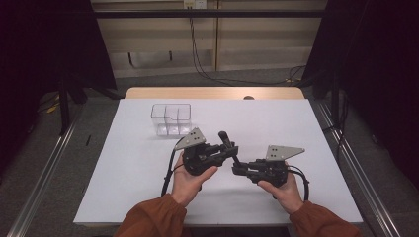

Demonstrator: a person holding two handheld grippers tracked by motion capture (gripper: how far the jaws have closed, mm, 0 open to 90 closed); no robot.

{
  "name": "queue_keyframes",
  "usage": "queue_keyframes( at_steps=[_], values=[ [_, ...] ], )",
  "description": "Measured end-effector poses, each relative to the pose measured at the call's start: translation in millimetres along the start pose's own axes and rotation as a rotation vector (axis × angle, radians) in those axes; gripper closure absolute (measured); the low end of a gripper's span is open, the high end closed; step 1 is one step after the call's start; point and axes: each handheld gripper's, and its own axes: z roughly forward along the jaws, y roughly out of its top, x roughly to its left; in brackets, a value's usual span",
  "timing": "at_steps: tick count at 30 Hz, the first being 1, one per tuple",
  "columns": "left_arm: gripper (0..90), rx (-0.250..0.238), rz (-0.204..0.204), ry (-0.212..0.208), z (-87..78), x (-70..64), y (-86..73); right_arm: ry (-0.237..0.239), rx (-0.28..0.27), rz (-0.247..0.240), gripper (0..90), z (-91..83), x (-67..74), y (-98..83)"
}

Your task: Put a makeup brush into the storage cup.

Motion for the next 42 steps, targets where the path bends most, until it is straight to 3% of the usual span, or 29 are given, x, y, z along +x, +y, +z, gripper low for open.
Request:
queue_keyframes(
  at_steps=[3,5,14,21,34,39,42],
  values=[
    [76.8,0.018,0.021,-0.010,1.6,-0.4,0.9,0.008,0.007,0.004,78.5,1.2,-0.5,-0.9],
    [77.9,0.022,0.005,-0.019,1.9,0.1,1.0,0.006,0.010,0.010,77.9,2.3,-2.0,-1.9],
    [79.0,0.037,0.008,-0.024,-1.0,1.8,5.2,0.010,0.010,-0.001,70.0,4.3,-0.5,-2.4],
    [79.0,0.056,0.002,-0.016,0.1,3.7,4.5,0.016,0.000,0.007,52.6,2.9,-0.8,-1.8],
    [78.9,0.076,0.011,-0.010,-2.7,5.9,7.3,-0.041,-0.035,0.012,16.8,-0.6,-1.3,-0.5],
    [79.0,0.085,0.017,-0.001,-4.0,6.7,7.9,-0.069,-0.042,-0.002,6.4,-2.5,-1.6,-0.6],
    [79.0,0.088,0.014,0.004,-5.2,8.2,8.2,-0.068,-0.051,-0.013,5.5,-4.0,-1.5,-1.2]
  ],
)
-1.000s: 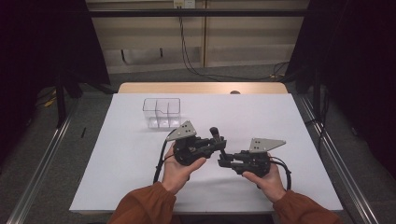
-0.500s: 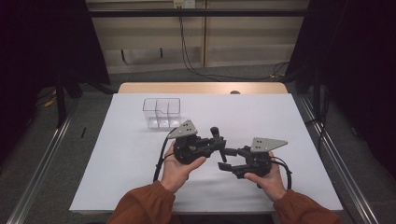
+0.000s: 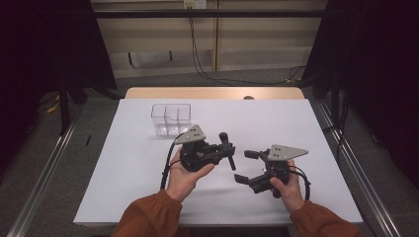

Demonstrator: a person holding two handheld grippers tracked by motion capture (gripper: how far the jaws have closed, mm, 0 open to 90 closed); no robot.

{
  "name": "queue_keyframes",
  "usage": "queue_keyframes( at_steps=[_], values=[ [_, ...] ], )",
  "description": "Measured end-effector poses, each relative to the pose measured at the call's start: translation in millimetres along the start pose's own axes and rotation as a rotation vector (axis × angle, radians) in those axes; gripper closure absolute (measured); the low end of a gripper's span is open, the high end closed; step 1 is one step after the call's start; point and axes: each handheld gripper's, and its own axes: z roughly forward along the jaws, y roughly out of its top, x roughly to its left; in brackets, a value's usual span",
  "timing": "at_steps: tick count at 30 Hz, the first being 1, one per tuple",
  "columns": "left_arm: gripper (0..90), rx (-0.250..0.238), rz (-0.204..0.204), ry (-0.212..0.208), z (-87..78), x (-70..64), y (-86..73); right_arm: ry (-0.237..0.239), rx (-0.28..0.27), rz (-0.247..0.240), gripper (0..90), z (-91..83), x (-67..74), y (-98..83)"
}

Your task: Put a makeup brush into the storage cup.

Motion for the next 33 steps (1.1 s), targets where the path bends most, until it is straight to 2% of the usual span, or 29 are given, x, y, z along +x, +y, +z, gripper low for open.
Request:
queue_keyframes(
  at_steps=[5,8,12,14,23,29,33],
  values=[
    [79.0,0.004,-0.002,0.009,-4.8,3.3,0.2,-0.017,0.006,-0.010,6.5,-1.9,0.3,0.4],
    [78.9,0.005,-0.003,0.025,-9.6,7.3,-1.1,-0.038,-0.014,-0.011,6.5,-5.0,0.5,1.3],
    [78.9,0.007,-0.003,0.043,-15.5,12.4,-1.8,-0.112,-0.015,0.009,7.0,-8.3,-0.8,1.9],
    [78.9,0.016,0.004,0.051,-17.9,13.6,-0.9,-0.140,-0.021,-0.001,8.0,-9.8,-0.7,1.5],
    [78.9,0.034,0.001,0.081,-31.0,20.3,-1.1,-0.182,-0.037,-0.024,4.1,-15.5,0.7,-2.3],
    [78.9,0.035,-0.003,0.108,-39.9,25.8,0.1,-0.220,-0.055,-0.011,2.6,-24.7,-1.5,-7.0],
    [78.9,0.040,-0.007,0.120,-45.1,28.4,-0.3,-0.239,-0.056,-0.023,1.7,-30.5,1.9,-11.2]
  ],
)
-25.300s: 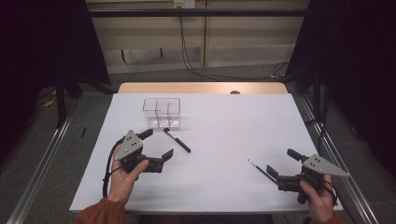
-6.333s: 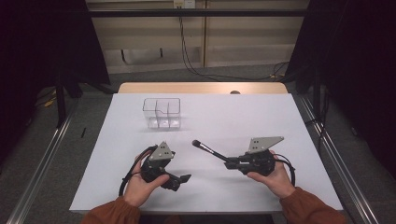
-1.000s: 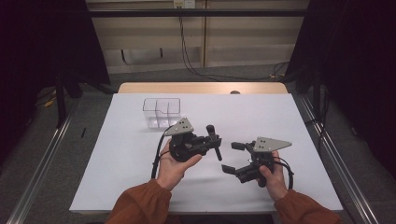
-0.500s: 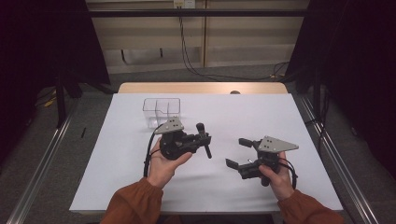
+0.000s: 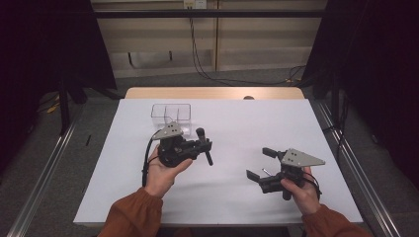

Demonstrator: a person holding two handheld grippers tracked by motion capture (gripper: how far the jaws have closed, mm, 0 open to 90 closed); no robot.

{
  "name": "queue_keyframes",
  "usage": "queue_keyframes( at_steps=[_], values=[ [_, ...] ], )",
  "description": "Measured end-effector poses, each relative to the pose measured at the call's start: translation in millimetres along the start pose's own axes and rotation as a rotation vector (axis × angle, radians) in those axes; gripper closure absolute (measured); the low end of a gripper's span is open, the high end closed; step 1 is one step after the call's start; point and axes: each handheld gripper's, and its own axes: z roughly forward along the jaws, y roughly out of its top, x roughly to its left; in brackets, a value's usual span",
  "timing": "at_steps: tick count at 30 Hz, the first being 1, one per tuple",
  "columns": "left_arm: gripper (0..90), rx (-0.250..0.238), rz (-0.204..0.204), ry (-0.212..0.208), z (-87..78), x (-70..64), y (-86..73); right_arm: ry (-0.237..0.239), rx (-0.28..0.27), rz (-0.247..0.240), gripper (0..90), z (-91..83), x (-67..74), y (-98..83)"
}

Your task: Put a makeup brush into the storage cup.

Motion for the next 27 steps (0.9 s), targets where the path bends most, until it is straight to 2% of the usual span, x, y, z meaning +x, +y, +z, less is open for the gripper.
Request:
queue_keyframes(
  at_steps=[3,6,23,27],
  values=[
    [78.9,0.004,-0.001,0.009,-3.0,1.9,-0.8,-0.024,-0.005,0.007,1.1,-5.2,-2.8,-3.2],
    [78.9,0.019,-0.005,0.022,-4.1,3.6,-4.0,-0.066,-0.007,0.010,0.4,-12.0,-6.6,-4.5],
    [78.9,0.038,-0.031,0.054,-16.7,16.9,-12.1,-0.161,-0.035,0.017,0.1,-47.0,-15.6,-15.8],
    [78.9,0.053,-0.030,0.070,-18.7,18.4,-12.4,-0.176,-0.034,0.002,0.0,-55.2,-17.6,-17.5]
  ],
)
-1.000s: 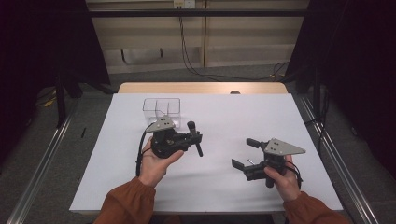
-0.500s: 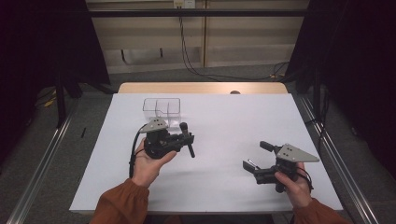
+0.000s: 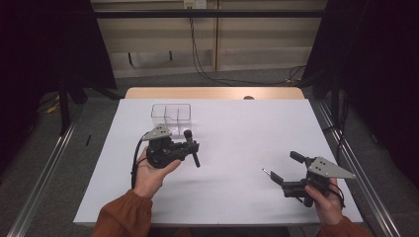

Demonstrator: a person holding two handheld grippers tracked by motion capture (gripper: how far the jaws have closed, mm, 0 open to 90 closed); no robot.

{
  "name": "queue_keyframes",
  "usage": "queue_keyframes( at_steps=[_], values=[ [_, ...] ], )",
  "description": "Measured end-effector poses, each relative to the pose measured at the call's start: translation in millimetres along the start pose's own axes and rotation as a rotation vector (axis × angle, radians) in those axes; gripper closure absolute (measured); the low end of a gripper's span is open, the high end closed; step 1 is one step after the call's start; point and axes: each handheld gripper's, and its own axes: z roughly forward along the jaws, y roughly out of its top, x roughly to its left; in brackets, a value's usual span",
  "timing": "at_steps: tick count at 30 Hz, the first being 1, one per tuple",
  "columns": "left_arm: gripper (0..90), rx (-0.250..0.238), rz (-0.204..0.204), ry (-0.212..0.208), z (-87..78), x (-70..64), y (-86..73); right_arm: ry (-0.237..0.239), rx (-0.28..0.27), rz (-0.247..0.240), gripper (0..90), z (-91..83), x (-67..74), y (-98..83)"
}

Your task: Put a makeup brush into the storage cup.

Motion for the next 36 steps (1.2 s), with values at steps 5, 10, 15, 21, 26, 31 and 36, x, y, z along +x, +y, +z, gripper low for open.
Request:
queue_keyframes(
  at_steps=[5,10,15,21,26,31,36],
  values=[
    [78.9,0.003,0.002,0.012,-4.8,2.8,1.3,-0.018,0.002,0.011,0.0,-7.3,-4.2,-4.9],
    [78.9,0.002,0.005,0.027,-12.5,6.1,3.3,-0.042,0.002,-0.009,0.0,-14.0,-4.9,-9.2],
    [78.9,0.001,-0.002,0.041,-19.3,11.0,3.4,-0.057,-0.008,0.003,0.0,-20.0,-7.1,-11.7],
    [78.9,-0.012,-0.001,0.054,-25.1,13.1,5.2,-0.046,-0.024,0.010,0.0,-25.7,-7.2,-12.5],
    [78.9,-0.010,-0.005,0.070,-27.5,17.2,11.2,-0.033,-0.012,0.009,0.0,-23.7,-5.8,-13.3],
    [78.9,0.003,0.001,0.088,-29.3,20.8,19.5,-0.011,-0.001,0.019,0.0,-23.1,-6.7,-13.5],
    [78.9,-0.015,0.018,0.090,-28.5,22.2,28.2,-0.002,-0.002,0.015,0.0,-22.8,-5.9,-13.2]
  ],
)
